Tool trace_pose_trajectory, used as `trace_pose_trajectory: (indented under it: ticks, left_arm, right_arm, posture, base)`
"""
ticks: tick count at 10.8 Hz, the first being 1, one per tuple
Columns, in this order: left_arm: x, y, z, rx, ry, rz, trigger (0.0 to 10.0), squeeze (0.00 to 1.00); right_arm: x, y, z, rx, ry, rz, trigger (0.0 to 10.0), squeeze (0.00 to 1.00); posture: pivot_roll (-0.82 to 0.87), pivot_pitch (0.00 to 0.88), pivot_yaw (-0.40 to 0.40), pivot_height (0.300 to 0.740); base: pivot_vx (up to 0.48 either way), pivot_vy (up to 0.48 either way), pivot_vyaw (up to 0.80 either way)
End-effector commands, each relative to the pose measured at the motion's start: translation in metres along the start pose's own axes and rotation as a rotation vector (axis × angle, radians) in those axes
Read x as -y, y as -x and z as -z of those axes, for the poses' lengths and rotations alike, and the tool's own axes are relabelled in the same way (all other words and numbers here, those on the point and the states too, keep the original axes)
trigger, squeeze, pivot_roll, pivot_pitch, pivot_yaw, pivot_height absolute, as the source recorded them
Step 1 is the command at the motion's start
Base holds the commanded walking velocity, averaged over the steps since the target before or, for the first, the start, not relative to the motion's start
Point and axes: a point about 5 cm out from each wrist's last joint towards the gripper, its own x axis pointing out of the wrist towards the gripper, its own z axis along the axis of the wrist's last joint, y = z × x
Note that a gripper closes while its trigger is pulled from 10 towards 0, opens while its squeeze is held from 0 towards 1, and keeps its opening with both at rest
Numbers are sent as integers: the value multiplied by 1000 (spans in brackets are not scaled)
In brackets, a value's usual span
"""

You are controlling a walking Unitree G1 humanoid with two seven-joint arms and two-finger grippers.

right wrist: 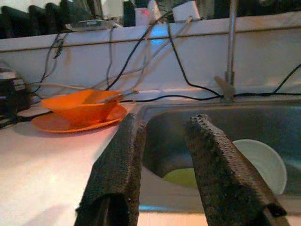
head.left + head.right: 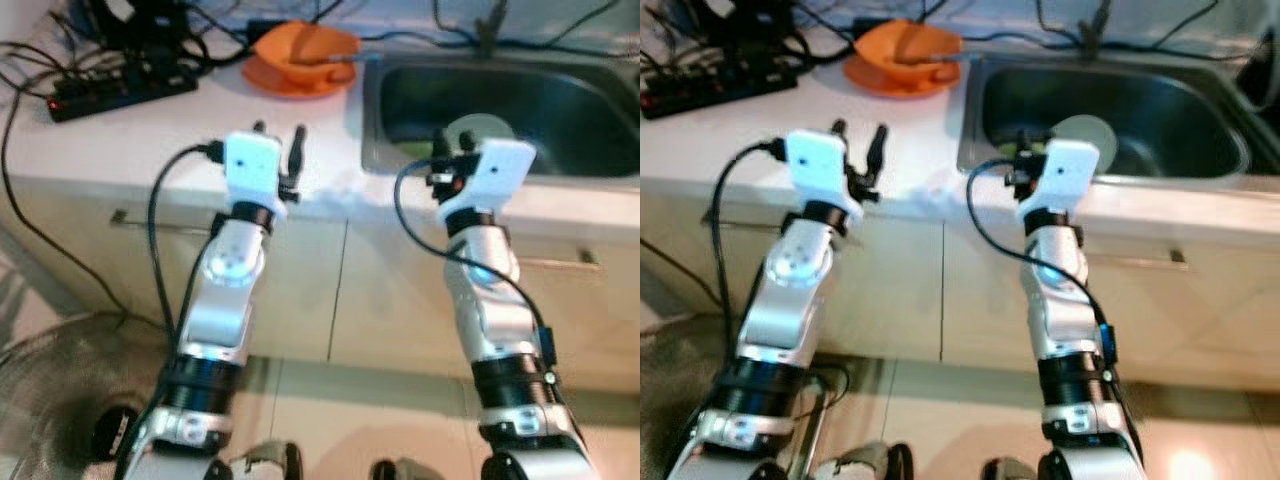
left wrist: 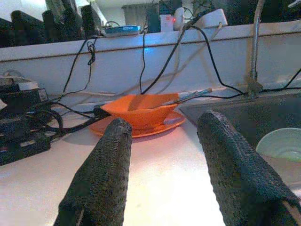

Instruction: Kitchen organization

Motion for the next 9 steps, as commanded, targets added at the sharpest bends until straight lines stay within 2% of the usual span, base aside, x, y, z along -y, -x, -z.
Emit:
trace_pose_trajectory:
  ticks: [1, 2, 3, 4, 5, 6, 8, 9]
  left_arm:
    - [2, 0, -3, 16, 6, 1, 10000, 0]
    - [1, -1, -3, 17, 3, -4, 10000, 0]
    - [0, -2, -3, 12, -12, -1, 10000, 0]
    - [0, -2, -4, 15, -5, -3, 10000, 0]
    - [0, -2, -4, 15, -2, -3, 10000, 0]
    - [0, -2, -3, 14, -3, -2, 10000, 0]
    - [2, -2, -3, 12, -8, 2, 10000, 0]
    - [2, -2, -2, 7, -11, 6, 10000, 0]
  right_arm:
    - [0, 0, -1, -1, 15, -4, 10000, 0]
    - [-1, -1, -4, 17, 25, -4, 10000, 0]
    - [-2, -2, -5, 18, 29, -8, 10000, 0]
    - [-2, -2, -5, 21, 24, -8, 10000, 0]
    - [-1, -2, -5, 21, -19, -2, 10000, 0]
    - [-1, -2, -5, 18, -5, -8, 10000, 0]
    - [-2, -2, -5, 26, 5, -12, 10000, 0]
    - [-2, -2, -4, 18, -39, -9, 10000, 0]
  posture:
    - [74, 68, 29, 740]
    - [75, 52, 31, 740]
    - [78, 51, 30, 740]
    - [80, 58, 29, 740]
    - [77, 63, 31, 740]
    - [74, 65, 31, 740]
    - [76, 67, 31, 740]
    - [77, 72, 30, 740]
  base:
    - [0, 0, 0]
    - [255, 0, 0]
    - [274, 0, 625]
    - [289, 0, 0]
    - [300, 0, 0]
    - [304, 0, 0]
    - [300, 0, 494]
    - [304, 0, 0]
